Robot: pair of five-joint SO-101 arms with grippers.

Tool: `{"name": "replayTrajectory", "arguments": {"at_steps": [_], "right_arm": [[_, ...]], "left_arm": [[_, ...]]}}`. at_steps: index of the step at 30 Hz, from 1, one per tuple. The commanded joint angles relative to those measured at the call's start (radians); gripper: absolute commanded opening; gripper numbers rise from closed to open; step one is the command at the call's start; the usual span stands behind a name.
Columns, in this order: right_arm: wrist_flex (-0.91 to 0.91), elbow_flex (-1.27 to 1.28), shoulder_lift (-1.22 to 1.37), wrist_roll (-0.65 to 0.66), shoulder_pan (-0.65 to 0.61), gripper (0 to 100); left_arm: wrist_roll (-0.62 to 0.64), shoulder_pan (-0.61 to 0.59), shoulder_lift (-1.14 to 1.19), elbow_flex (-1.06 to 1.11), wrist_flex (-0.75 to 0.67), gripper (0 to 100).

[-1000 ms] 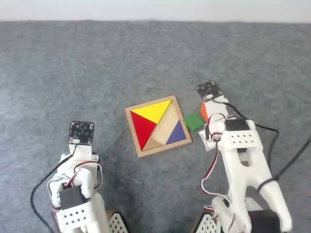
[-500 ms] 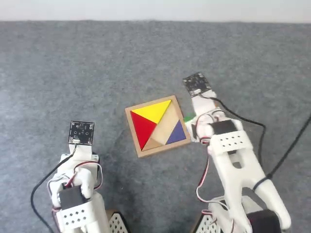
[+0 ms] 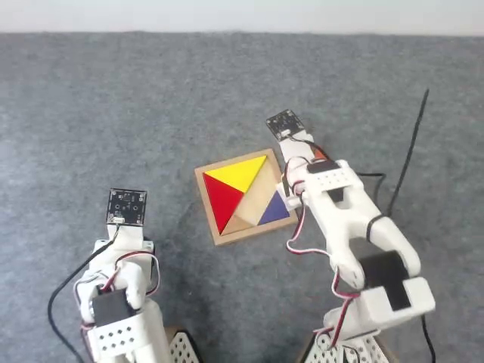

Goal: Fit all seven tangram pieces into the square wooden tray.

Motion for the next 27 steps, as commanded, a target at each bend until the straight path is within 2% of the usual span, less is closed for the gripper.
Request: {"name": "replayTrajectory", "arguments": {"at_steps": [1, 10, 16, 22, 27], "right_arm": [[-0.013, -0.075, 0.019, 0.025, 0.008, 24.8], [0.174, -0.253, 0.151, 0.123, 0.019, 24.3], [0.305, -0.344, 0.226, 0.189, 0.019, 12.2], [0.332, -0.342, 0.228, 0.203, 0.021, 16.6], [0.332, -0.341, 0.228, 0.203, 0.038, 6.1]], "left_arm": [[-0.009, -0.006, -0.012, -0.007, 0.006, 9], [-0.009, -0.006, -0.012, -0.007, 0.006, 9], [-0.009, -0.006, -0.012, -0.007, 0.006, 9], [-0.009, -0.006, -0.012, -0.007, 0.006, 9], [-0.009, -0.006, -0.012, -0.007, 0.006, 9]]}}
